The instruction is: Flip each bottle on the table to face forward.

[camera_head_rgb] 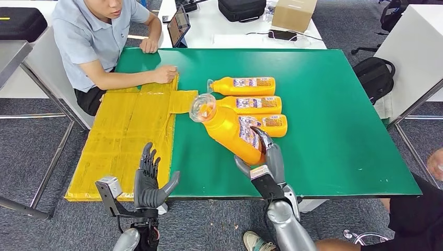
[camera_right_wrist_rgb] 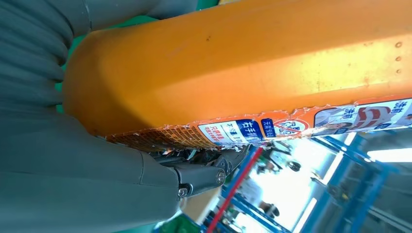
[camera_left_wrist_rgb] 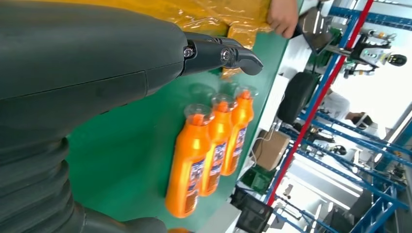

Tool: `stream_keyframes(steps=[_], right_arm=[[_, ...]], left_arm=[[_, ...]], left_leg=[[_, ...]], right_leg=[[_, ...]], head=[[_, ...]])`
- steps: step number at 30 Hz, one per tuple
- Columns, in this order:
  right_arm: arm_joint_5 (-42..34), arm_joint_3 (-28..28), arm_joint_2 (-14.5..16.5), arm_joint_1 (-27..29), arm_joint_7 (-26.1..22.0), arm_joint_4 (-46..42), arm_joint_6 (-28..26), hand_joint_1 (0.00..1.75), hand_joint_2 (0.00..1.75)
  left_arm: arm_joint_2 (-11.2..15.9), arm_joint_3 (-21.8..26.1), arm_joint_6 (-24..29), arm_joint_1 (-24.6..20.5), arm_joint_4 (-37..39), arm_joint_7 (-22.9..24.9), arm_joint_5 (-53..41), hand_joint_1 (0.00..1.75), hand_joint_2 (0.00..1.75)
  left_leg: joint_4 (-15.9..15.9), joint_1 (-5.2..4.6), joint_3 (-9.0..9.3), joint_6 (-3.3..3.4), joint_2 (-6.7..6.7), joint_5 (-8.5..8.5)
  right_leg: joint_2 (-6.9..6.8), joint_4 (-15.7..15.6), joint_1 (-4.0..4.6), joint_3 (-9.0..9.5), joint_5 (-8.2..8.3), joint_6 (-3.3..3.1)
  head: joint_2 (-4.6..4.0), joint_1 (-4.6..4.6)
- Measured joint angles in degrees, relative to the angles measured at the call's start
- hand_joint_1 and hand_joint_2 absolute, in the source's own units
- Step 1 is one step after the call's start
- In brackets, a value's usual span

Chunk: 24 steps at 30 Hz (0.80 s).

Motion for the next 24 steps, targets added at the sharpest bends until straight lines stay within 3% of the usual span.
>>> stream_keyframes(steps=[10, 19, 24], right_arm=[[2.57, 2.22, 1.65, 0.4, -1.19, -0.93, 1.97, 1.75, 1.75], [3.4, 3.66, 2.02, -0.06, -1.14, 0.57, 2.35, 1.75, 1.75], [9.86, 7.33, 2.45, -0.95, 0.57, 3.47, 4.21, 1.75, 1.75]], left_arm=[[1.28, -4.66, -5.42, 1.11, 0.01, -2.74, -6.03, 0.0, 1.75], [2.01, -5.77, -5.89, 1.16, 0.01, -2.85, -6.1, 0.0, 1.75], [1.97, -5.73, -4.89, 0.94, -0.02, -3.13, -8.11, 0.0, 1.75]], left_leg=[[0.0, 0.0, -0.03, 0.0, -0.02, 0.01], [0.0, 0.0, -0.06, 0.0, -0.05, 0.01], [0.0, 0.01, -0.06, 0.0, -0.02, 0.01]], right_leg=[[-0.02, 0.01, 0.01, 0.0, 0.01, 0.0], [-0.04, 0.01, 0.01, 0.0, 0.0, 0.0], [-0.03, 0.02, 0.02, -0.02, 0.0, 0.0]], head=[[0.0, 0.01], [0.0, 0.01], [0.0, 0.01]])
